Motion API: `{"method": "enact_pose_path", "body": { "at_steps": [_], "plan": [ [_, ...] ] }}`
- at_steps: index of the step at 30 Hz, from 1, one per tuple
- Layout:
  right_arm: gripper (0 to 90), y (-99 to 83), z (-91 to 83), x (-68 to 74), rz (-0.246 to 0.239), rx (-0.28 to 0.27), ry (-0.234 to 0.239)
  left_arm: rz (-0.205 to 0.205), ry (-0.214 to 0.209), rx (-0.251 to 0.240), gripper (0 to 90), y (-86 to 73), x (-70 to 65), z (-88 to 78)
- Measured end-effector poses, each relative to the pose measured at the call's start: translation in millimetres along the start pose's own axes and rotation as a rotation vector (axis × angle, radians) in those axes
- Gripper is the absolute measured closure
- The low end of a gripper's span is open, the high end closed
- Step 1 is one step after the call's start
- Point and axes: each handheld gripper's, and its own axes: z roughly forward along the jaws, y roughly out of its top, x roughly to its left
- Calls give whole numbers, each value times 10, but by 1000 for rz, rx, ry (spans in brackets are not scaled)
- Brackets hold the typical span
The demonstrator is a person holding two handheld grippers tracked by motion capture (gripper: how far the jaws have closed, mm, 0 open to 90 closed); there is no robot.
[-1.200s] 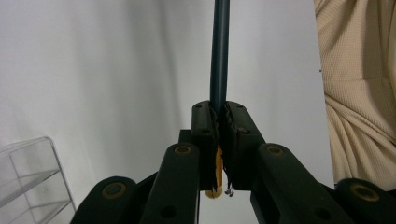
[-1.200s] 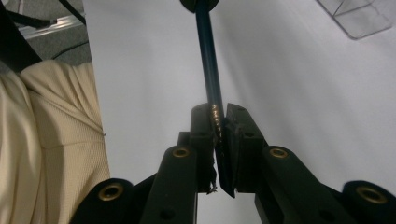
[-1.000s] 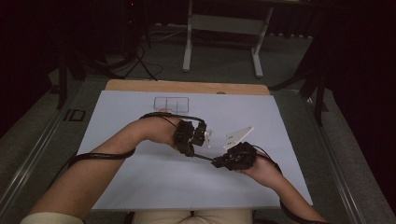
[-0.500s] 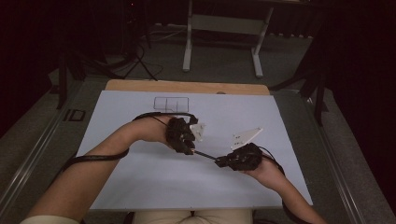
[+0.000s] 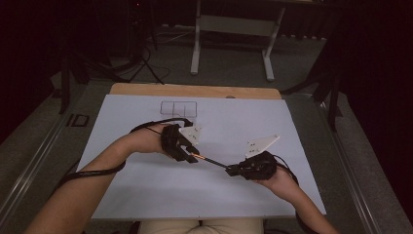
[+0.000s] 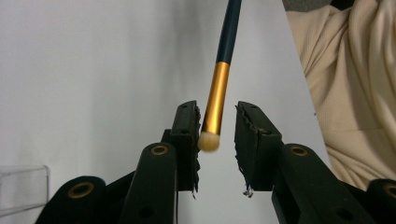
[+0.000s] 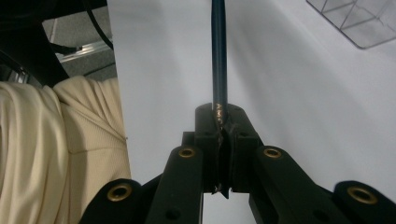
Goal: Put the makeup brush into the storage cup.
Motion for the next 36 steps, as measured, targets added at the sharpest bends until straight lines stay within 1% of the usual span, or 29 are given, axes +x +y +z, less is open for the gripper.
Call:
{"method": "enact_pose_path", "body": {
  "at_steps": [1, 2, 3, 6, 7, 8, 10, 11, 13, 17, 20, 21, 22, 23, 24, 25, 26, 27, 28, 29, 32, 33, 35, 36],
  "plan": [
    [854, 8, 5, 1, -7, 3, 0, 5, 3, 7, 740, 6, 0, 3],
    [854, 14, 7, 4, -9, 3, 0, 4, -3, 5, 759, 10, 7, 1],
    [854, 18, 9, 6, -10, 3, 2, 10, -2, 9, 791, 13, 13, -1],
    [854, 23, 7, 12, -14, 4, 7, 12, -20, 14, 818, 15, 27, 1],
    [854, 23, 6, 13, -16, 5, 7, 7, -36, 22, 820, 20, 31, 4],
    [854, 24, 6, 13, -19, 5, 9, 21, -48, 31, 827, 26, 32, 7],
    [853, 24, 12, 16, -19, 14, 18, 28, -69, 52, 837, 42, 41, 14],
    [854, 21, 21, 17, -22, 16, 20, 37, -74, 58, 839, 48, 44, 17],
    [853, 14, 27, 19, -18, 20, 24, 39, -85, 63, 842, 58, 50, 21],
    [852, -8, 21, 12, -14, 13, 34, 54, -85, 53, 846, 76, 38, 12],
    [843, -19, 20, 12, -12, 16, 38, 60, -92, 63, 847, 88, 29, 26],
    [837, -20, 23, 10, -13, 21, 32, 63, -97, 65, 847, 91, 23, 32],
    [826, -18, 25, 4, -12, 25, 35, 66, -93, 66, 847, 94, 18, 36],
    [791, -14, 25, 4, -9, 23, 32, 62, -99, 66, 848, 99, 18, 39],
    [778, -8, 26, -2, -2, 22, 36, 70, -96, 66, 848, 107, 13, 43],
    [770, -1, 28, -4, 2, 26, 39, 64, -95, 71, 848, 119, 9, 48],
    [757, 9, 27, -4, 1, 28, 32, 73, -96, 77, 847, 131, 4, 56],
    [745, 19, 29, -8, 5, 25, 39, 76, -90, 76, 848, 143, -2, 62],
    [743, 30, 33, -6, 5, 28, 40, 70, -96, 77, 848, 156, -2, 70],
    [740, 41, 37, -6, 0, 28, 34, 82, -91, 81, 848, 166, -6, 80],
    [727, 72, 57, -6, 2, 31, 40, 76, -95, 83, 848, 186, -2, 90],
    [727, 80, 66, -6, 2, 30, 43, 77, -92, 73, 848, 211, 3, 98],
    [718, 102, 87, -8, 0, 27, 46, 81, -84, 72, 848, 245, 1, 114],
    [717, 116, 98, -4, -3, 28, 43, 79, -94, 71, 848, 264, 3, 123]
  ]
}}
